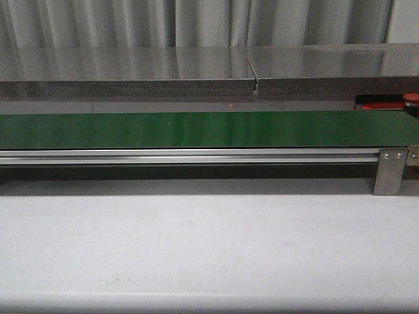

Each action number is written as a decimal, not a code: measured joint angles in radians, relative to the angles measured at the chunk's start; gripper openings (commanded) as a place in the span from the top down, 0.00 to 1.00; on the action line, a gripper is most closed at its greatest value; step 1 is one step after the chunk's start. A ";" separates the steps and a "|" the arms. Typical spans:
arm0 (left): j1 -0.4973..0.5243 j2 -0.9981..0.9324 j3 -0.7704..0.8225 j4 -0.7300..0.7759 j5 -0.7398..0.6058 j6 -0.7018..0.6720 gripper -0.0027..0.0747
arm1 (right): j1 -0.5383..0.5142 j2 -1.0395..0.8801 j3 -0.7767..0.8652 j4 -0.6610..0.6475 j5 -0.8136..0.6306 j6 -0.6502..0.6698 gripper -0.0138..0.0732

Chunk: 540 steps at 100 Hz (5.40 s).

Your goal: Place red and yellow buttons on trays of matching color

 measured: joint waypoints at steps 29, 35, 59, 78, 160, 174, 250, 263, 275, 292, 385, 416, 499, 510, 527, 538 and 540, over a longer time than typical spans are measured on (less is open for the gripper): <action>0.000 0.000 0.000 0.000 0.000 0.000 0.99 | 0.000 -0.135 -0.011 0.019 0.035 0.002 0.20; 0.000 0.000 0.000 0.000 0.000 0.000 0.99 | 0.000 -0.183 -0.011 0.021 0.037 0.002 0.20; 0.000 0.000 0.000 0.000 0.000 0.000 0.99 | 0.040 -0.362 -0.068 0.016 0.114 -0.046 0.20; 0.000 0.000 0.000 0.000 0.000 0.000 0.99 | 0.122 -0.438 -0.123 0.006 0.192 -0.079 0.21; 0.000 0.000 0.000 0.000 0.000 0.000 0.99 | 0.379 -0.640 -0.137 -0.046 0.275 -0.112 0.97; 0.000 0.000 0.000 0.000 0.000 0.000 0.99 | 0.379 -0.640 -0.137 -0.048 0.281 -0.112 0.98; 0.000 0.000 0.000 0.000 -0.006 0.000 0.73 | 0.379 -0.640 -0.137 -0.048 0.281 -0.112 0.98; 0.000 0.000 0.000 0.000 -0.006 0.000 0.36 | 0.379 -0.640 -0.137 -0.048 0.281 -0.112 0.98; 0.000 0.000 0.002 0.000 -0.006 0.000 0.19 | 0.379 -0.640 -0.137 -0.048 0.281 -0.112 0.98; 0.000 0.000 0.005 0.000 -0.018 0.000 0.19 | 0.379 -0.640 -0.137 -0.048 0.281 -0.112 0.98; 0.519 0.904 -0.759 -0.054 0.205 -0.031 0.19 | 0.379 -0.640 -0.137 -0.048 0.281 -0.112 0.98; 0.519 1.256 -0.999 -0.028 0.294 -0.031 0.19 | 0.379 -0.640 -0.137 -0.048 0.281 -0.112 0.98; 0.519 1.583 -1.180 0.056 0.228 -0.046 0.19 | 0.379 -0.640 -0.137 -0.048 0.281 -0.113 0.98; 0.519 1.611 -1.214 0.059 0.228 -0.046 0.19 | 0.379 -0.640 -0.137 -0.048 0.281 -0.113 0.98; 0.519 1.655 -1.264 0.059 0.226 -0.049 0.19 | 0.379 -0.640 -0.137 -0.048 0.281 -0.113 0.98; 0.519 1.671 -1.283 0.059 0.226 -0.049 0.19 | 0.379 -0.640 -0.137 -0.048 0.281 -0.113 0.98; 0.519 1.675 -1.285 0.059 0.226 -0.049 0.19 | 0.379 -0.640 -0.137 -0.048 0.281 -0.113 0.98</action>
